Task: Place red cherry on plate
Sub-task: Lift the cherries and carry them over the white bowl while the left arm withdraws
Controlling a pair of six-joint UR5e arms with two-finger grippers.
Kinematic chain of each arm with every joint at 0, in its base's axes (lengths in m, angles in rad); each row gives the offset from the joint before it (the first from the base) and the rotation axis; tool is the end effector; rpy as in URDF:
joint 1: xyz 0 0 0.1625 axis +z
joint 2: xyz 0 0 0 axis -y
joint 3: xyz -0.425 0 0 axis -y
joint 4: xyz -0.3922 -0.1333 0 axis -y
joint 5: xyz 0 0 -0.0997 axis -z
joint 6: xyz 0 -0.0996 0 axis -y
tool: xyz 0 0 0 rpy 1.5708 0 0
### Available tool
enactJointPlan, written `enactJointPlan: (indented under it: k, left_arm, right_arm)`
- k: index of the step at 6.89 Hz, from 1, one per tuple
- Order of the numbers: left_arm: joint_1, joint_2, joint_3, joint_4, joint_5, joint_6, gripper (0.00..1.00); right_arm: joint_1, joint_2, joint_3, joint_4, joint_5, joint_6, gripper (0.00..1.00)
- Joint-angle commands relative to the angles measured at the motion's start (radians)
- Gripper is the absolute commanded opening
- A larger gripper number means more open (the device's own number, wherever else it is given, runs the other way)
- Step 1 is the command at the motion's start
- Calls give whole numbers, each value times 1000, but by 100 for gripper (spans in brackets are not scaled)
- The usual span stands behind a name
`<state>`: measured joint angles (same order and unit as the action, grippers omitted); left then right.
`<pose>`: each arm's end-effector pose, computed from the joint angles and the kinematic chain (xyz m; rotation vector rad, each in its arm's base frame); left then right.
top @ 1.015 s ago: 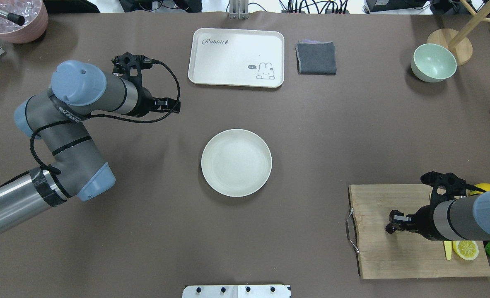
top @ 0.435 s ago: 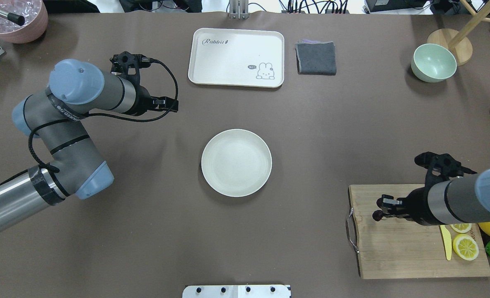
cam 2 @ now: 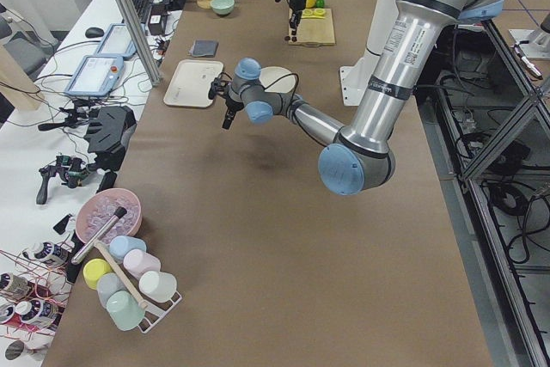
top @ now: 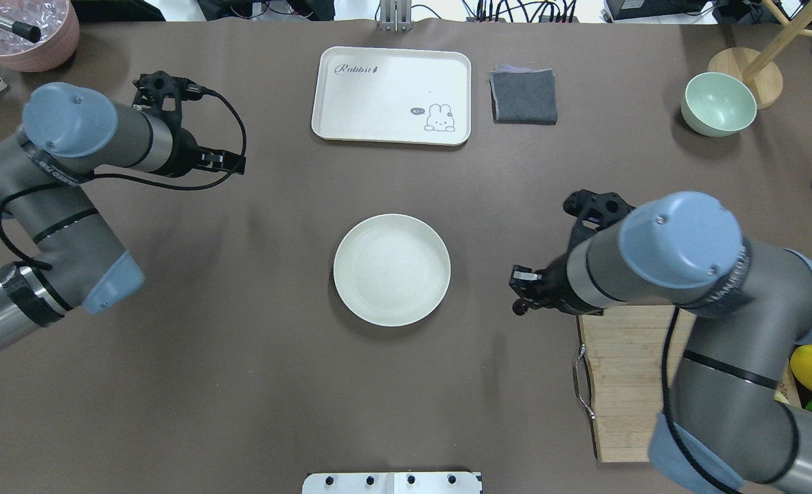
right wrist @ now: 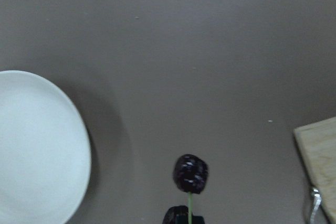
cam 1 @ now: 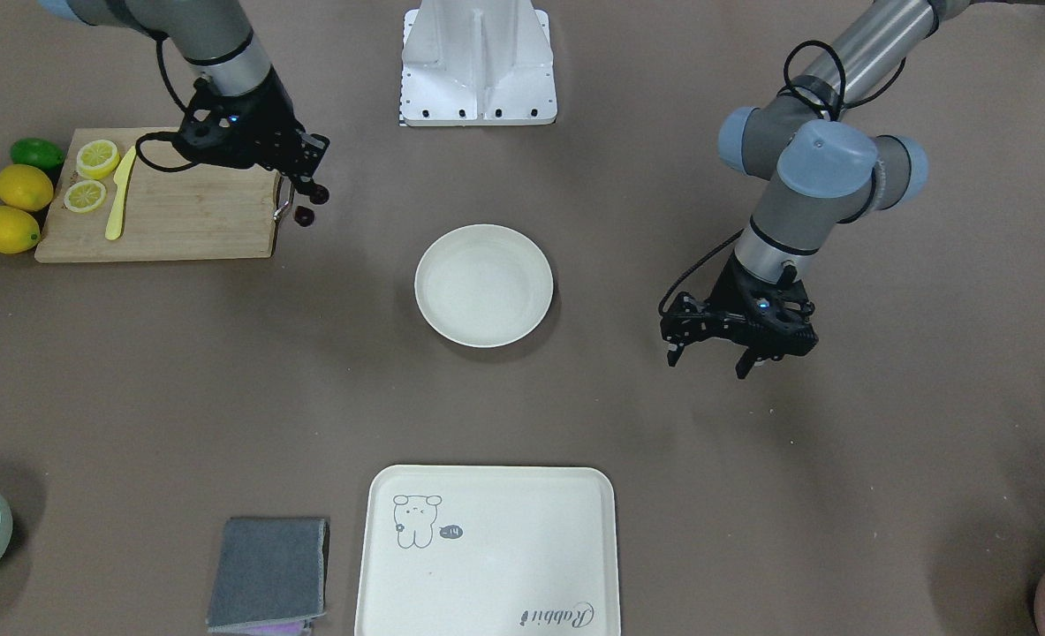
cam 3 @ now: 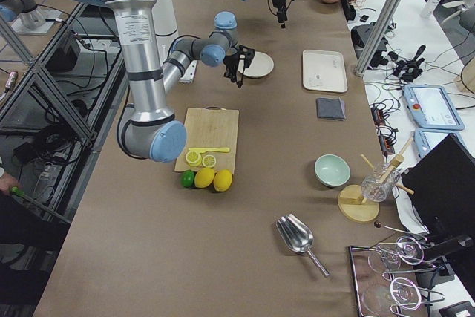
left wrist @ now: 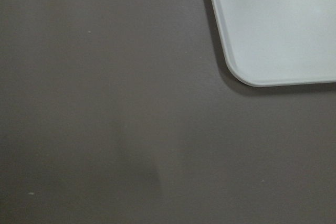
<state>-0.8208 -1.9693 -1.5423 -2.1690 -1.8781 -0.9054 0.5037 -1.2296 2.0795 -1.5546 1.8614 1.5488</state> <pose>0.3780 -0.5571 0.3840 0.4410 0.8976 0.0065 -0.4209 -0.3516 0.2542 -0.0396 -0.9046 0.3227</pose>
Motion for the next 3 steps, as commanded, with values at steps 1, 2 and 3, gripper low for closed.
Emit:
enactJointPlan:
  k: [1, 2, 3]
  left_arm:
    - [-120, 73, 2, 4, -129, 142, 98]
    - [-161, 98, 5, 14, -157, 210, 98]
    - [-196, 109, 10, 15, -162, 227, 98]
  right_arm:
    - [4, 250, -207, -42, -37, -32, 0]
    - [3, 328, -310, -41, -39, -32, 0]
    - [-10, 373, -376, -3, -45, -32, 0]
